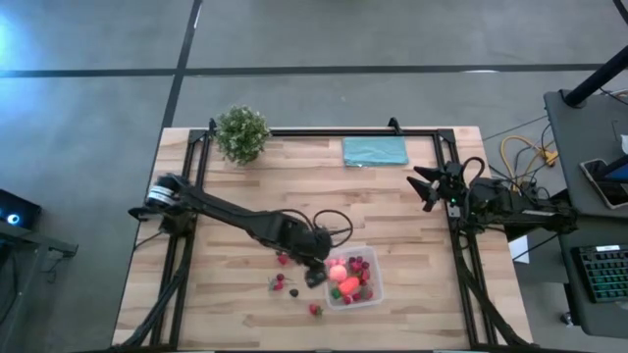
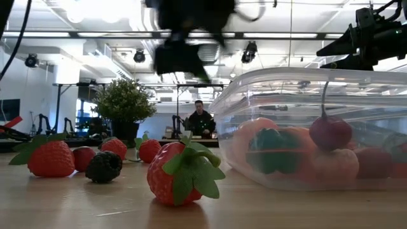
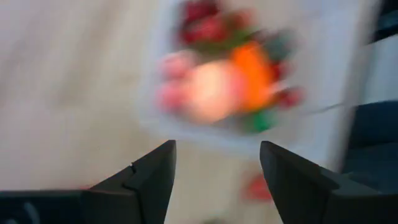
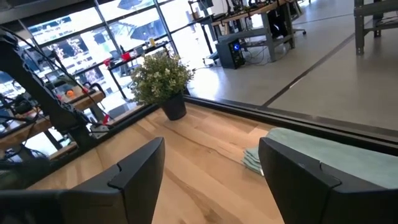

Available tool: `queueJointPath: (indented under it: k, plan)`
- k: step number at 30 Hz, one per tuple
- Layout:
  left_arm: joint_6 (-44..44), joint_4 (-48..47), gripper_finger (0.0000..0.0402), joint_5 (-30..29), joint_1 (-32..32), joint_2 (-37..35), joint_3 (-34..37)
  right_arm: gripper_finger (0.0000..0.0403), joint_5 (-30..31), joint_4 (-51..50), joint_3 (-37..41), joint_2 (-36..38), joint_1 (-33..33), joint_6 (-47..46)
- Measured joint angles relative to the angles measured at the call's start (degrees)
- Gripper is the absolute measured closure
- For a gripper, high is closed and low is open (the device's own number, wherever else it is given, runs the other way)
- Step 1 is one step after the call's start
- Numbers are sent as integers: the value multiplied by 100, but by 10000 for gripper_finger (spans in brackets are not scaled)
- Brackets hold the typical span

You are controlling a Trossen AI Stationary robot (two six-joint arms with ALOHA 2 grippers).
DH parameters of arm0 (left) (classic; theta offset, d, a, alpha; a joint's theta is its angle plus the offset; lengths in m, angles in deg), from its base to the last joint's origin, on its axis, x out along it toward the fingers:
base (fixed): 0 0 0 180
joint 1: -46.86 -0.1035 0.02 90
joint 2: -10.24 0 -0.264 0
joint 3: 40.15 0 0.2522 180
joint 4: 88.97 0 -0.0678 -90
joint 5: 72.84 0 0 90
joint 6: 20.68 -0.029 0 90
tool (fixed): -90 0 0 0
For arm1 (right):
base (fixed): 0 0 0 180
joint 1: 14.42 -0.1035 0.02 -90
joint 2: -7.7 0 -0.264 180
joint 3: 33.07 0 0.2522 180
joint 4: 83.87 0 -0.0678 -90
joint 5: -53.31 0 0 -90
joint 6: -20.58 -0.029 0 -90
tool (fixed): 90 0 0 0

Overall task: Pick and placing Produce into tupperware
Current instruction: Put the red strawberry into the transparent container

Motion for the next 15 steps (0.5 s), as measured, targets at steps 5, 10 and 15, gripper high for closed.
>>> queueJointPath:
  k: [5,10,15]
  plan:
    - [-1801,-1399,187,-1458,85,-357,94,150,4,-5,0,-2,2,0]
    - [-3593,-1525,187,-1320,22,-376,373,155,4,-4,0,-2,2,0]
    - [-4393,-1473,188,-1119,11,-261,845,155,4,-4,0,-2,0,0]
